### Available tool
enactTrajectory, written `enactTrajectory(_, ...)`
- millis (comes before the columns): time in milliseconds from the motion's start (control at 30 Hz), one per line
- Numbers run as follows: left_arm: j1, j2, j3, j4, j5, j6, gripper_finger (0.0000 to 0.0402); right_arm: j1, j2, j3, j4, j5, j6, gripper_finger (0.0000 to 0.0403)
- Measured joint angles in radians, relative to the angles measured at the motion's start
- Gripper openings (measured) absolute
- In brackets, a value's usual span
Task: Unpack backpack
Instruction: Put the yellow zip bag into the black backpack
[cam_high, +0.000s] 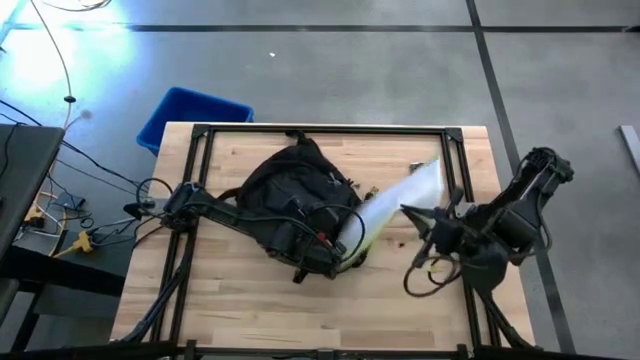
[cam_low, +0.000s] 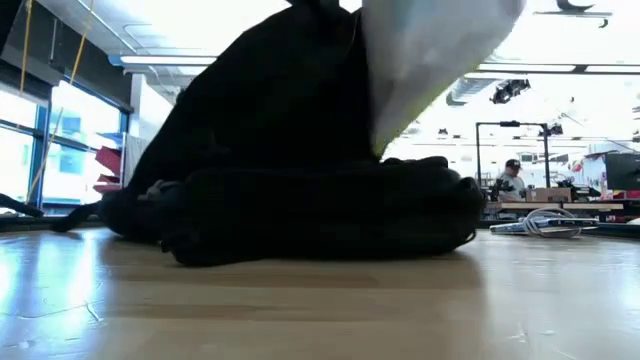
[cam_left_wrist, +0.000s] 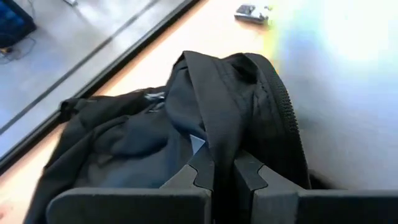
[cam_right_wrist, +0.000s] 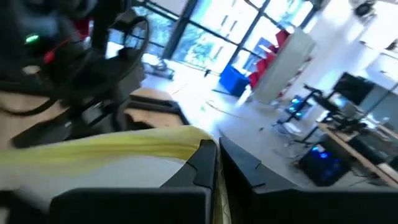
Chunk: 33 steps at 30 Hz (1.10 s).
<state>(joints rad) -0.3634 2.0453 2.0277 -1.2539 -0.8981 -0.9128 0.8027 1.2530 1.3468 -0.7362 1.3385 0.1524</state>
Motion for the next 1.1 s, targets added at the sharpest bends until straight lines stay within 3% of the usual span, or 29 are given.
enactTrajectory(133, 0.002, 0.000, 0.000, 0.002, -0.033, -0.016, 0.0000, -0.041, 0.009, -0.040, -0.009, -0.054, 0.028, 0.0000)
enactTrajectory(300, 0.001, 0.000, 0.000, 0.057, -0.068, -0.012, 0.0000, -0.063, 0.052, -0.251, 0.051, -0.232, 0.210, 0.0000)
enactTrajectory(500, -0.005, 0.002, 0.000, 0.119, -0.014, 0.044, 0.0000, -0.070, 0.166, -0.465, 0.339, -0.379, 0.253, 0.0000)
enactTrajectory(600, -0.010, 0.003, 0.000, 0.123, -0.025, 0.043, 0.0000, -0.073, 0.251, -0.502, 0.517, -0.505, 0.188, 0.0000)
enactTrajectory(700, -0.010, 0.003, 0.000, 0.135, -0.031, 0.032, 0.0000, -0.086, 0.351, -0.499, 0.627, -0.566, 0.136, 0.0000)
enactTrajectory(767, -0.010, 0.003, 0.000, 0.144, -0.030, 0.029, 0.0000, -0.104, 0.417, -0.470, 0.647, -0.542, 0.114, 0.0000)
enactTrajectory(867, -0.009, 0.003, 0.000, 0.149, -0.023, 0.033, 0.0000, -0.141, 0.475, -0.410, 0.596, -0.411, 0.088, 0.0000)
enactTrajectory(967, -0.020, 0.003, 0.000, 0.148, -0.002, 0.032, 0.0000, -0.183, 0.482, -0.361, 0.475, -0.309, 0.054, 0.0000)
enactTrajectory(1100, -0.041, 0.003, 0.000, 0.148, 0.018, 0.022, 0.0000, -0.244, 0.442, -0.337, 0.306, -0.252, 0.073, 0.0000)
